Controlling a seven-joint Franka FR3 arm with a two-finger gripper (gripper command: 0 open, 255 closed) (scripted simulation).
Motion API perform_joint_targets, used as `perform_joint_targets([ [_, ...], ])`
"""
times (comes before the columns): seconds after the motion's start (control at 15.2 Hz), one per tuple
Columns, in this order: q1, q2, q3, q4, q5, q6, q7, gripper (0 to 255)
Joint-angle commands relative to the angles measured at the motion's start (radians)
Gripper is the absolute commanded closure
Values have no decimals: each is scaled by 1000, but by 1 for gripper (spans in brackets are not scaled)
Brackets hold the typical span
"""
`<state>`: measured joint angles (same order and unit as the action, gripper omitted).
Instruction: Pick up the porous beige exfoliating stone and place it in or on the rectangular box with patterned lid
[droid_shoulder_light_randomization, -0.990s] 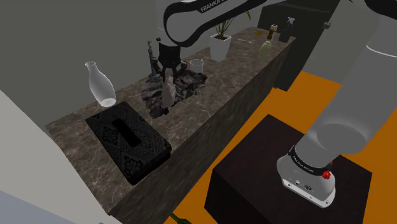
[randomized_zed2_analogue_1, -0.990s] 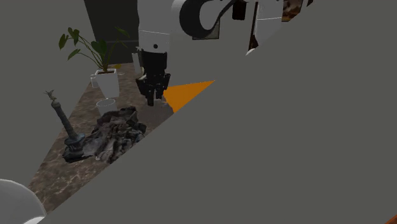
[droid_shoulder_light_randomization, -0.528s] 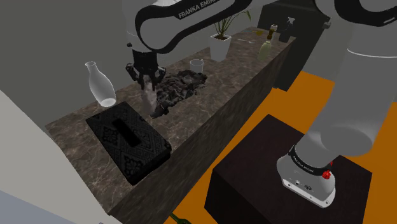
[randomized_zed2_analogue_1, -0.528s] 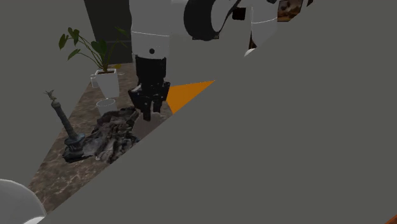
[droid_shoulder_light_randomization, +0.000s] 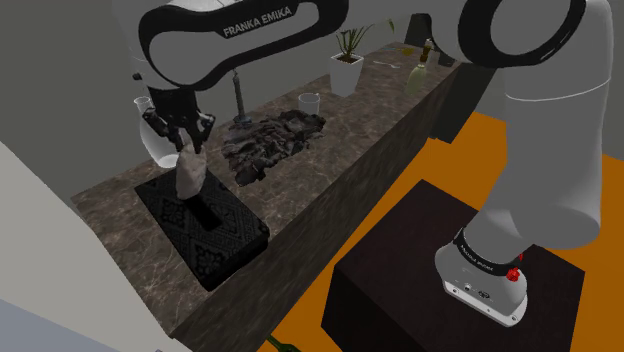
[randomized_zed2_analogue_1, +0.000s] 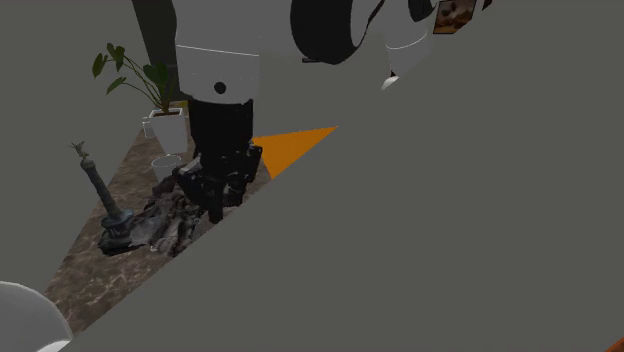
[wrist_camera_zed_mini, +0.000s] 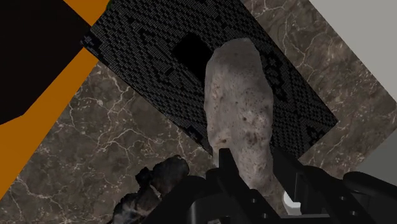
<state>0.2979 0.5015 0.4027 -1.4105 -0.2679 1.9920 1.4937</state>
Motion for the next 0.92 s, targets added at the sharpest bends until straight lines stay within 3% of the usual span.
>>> perform_joint_targets([
  [0.0, 25, 33, -2, 40, -13, -10, 20, 255],
  [0.86, 23, 78, -18, -66, -41, 137, 47, 255],
])
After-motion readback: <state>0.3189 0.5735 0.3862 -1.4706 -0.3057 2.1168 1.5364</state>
